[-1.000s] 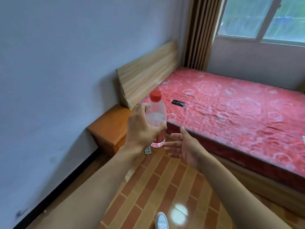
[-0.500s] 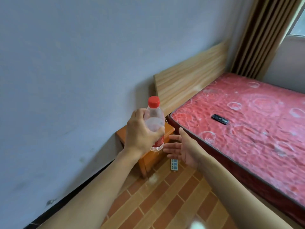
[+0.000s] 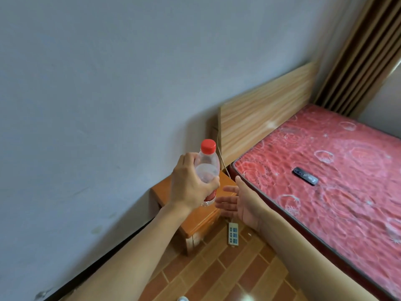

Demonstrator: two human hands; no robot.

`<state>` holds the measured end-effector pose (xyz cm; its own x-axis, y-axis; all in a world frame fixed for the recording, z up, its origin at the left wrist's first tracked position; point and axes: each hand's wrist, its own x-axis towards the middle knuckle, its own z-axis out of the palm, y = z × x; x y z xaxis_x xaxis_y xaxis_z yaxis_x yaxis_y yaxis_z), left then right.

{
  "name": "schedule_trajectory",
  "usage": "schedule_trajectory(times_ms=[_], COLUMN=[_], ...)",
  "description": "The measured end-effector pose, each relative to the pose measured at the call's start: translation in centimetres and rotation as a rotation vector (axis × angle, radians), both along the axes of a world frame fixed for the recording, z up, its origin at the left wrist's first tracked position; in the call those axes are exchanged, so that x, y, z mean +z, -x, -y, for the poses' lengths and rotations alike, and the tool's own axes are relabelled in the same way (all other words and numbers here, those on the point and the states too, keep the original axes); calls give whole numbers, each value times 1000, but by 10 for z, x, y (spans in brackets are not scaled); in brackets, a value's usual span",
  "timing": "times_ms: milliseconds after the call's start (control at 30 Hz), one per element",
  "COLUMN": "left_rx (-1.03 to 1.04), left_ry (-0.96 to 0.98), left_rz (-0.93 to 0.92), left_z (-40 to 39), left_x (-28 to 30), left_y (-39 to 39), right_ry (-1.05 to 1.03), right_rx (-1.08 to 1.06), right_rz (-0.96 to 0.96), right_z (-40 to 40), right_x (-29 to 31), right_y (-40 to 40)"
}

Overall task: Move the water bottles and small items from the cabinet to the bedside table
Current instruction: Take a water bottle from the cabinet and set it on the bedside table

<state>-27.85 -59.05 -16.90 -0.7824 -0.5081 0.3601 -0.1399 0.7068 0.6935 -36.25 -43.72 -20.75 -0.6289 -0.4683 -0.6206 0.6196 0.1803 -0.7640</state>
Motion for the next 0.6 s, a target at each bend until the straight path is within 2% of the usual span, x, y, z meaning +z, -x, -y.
schedule_trajectory(times_ms=[333, 600], left_rx=[13, 105], left_ry=[-42, -87], left_rz=[107, 226], left_z=[70, 98], left_x=[-39, -81], left_y=[83, 160], right_ry=[-37, -87], right_rx=[28, 154], right_rz=[91, 177], right_z=[80, 126], right_x=[-38, -85], right_y=[89, 183])
